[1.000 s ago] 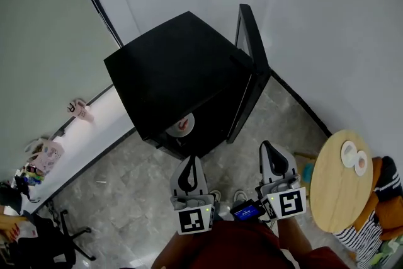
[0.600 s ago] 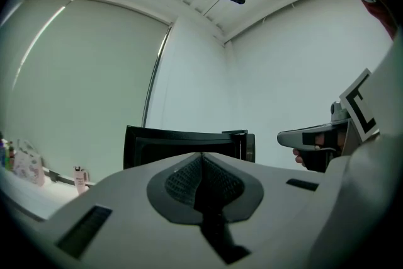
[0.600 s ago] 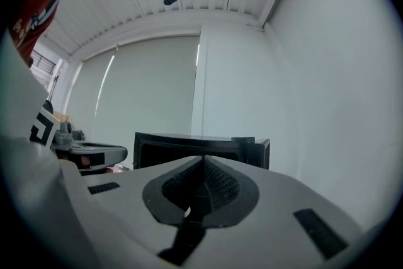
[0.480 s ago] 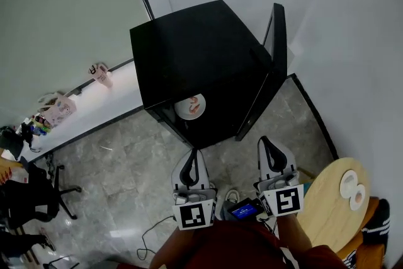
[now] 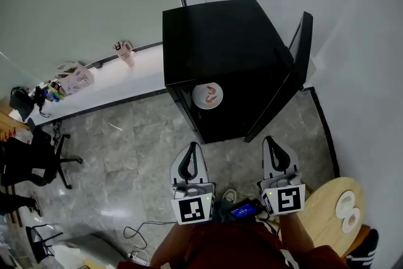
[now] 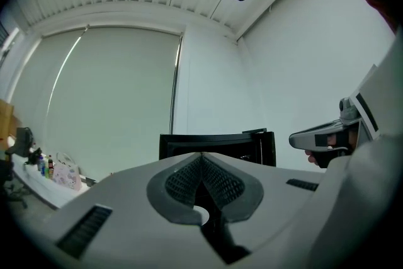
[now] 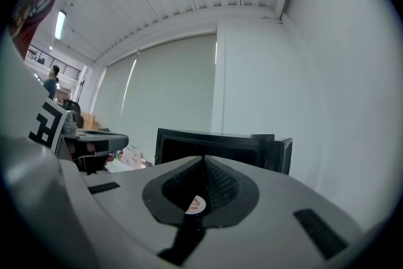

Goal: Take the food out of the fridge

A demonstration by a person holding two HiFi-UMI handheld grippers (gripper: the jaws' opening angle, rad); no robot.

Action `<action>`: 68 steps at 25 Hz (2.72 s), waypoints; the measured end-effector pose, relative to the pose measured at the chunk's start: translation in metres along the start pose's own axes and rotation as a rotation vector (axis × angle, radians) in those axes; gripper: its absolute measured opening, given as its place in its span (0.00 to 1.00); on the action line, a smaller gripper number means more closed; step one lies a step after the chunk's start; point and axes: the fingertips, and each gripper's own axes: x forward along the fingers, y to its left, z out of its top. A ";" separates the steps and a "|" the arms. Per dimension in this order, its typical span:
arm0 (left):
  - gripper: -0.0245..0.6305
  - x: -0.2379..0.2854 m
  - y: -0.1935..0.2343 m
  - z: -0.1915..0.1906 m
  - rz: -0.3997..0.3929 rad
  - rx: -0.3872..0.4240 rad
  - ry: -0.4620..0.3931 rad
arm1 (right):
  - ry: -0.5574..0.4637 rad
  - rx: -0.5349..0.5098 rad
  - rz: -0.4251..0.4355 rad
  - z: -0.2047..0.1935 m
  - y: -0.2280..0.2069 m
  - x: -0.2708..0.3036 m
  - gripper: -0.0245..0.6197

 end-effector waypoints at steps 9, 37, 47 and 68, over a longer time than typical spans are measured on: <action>0.06 -0.013 0.027 0.000 0.019 0.005 0.001 | -0.009 -0.007 0.040 0.007 0.035 0.011 0.07; 0.06 -0.006 0.055 -0.051 -0.028 -0.043 0.049 | 0.068 0.029 0.048 -0.047 0.072 0.040 0.07; 0.06 0.012 0.062 -0.097 -0.020 -0.030 0.076 | 0.089 0.022 0.050 -0.091 0.071 0.057 0.07; 0.06 0.048 0.078 -0.214 0.045 -0.043 0.075 | 0.090 0.008 0.082 -0.211 0.079 0.111 0.07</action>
